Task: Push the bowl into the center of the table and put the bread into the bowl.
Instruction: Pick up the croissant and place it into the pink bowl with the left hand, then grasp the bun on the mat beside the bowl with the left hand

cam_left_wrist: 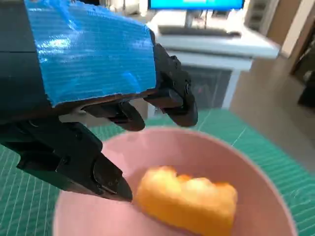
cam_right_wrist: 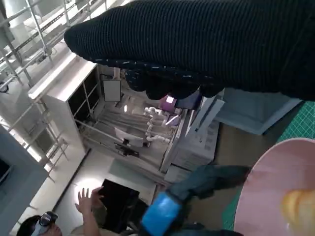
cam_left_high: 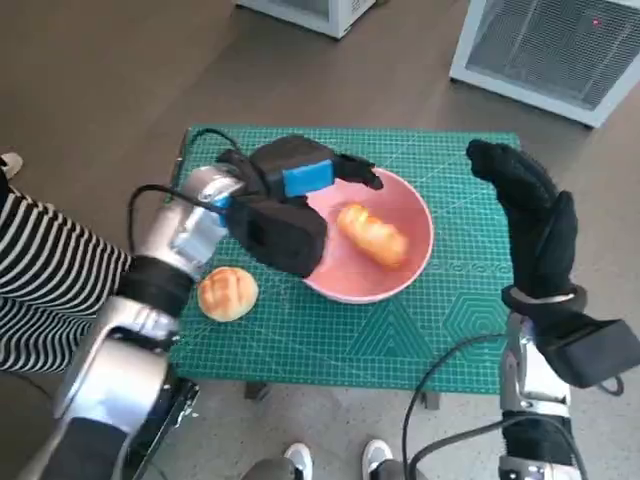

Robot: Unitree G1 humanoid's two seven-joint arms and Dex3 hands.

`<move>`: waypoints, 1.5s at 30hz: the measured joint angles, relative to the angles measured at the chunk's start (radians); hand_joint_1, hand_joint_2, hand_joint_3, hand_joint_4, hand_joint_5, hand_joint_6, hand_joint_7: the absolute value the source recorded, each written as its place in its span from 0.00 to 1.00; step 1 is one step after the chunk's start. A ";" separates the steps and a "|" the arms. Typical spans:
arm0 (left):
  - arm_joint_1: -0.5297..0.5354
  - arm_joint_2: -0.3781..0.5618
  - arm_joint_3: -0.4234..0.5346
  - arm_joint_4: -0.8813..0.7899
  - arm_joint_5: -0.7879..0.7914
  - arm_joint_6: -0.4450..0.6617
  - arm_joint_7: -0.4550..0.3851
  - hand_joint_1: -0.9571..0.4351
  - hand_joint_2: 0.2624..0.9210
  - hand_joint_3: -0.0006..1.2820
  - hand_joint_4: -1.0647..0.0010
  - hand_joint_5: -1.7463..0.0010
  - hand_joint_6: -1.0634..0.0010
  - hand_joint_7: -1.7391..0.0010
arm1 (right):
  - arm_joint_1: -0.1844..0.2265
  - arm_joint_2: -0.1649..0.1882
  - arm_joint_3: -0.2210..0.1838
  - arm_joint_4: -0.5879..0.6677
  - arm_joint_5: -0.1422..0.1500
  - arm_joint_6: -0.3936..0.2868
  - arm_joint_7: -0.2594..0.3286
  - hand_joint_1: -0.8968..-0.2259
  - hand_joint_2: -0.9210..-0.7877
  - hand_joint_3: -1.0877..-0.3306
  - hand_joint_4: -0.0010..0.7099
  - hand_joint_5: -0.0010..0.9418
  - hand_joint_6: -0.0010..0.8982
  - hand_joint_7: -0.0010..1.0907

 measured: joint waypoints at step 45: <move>0.591 0.428 0.318 -0.722 -0.234 0.141 -0.274 0.65 0.71 0.00 0.39 1.00 0.45 0.94 | 0.000 0.017 0.020 -0.002 0.039 0.029 0.038 0.19 0.00 0.42 0.27 0.00 0.07 0.49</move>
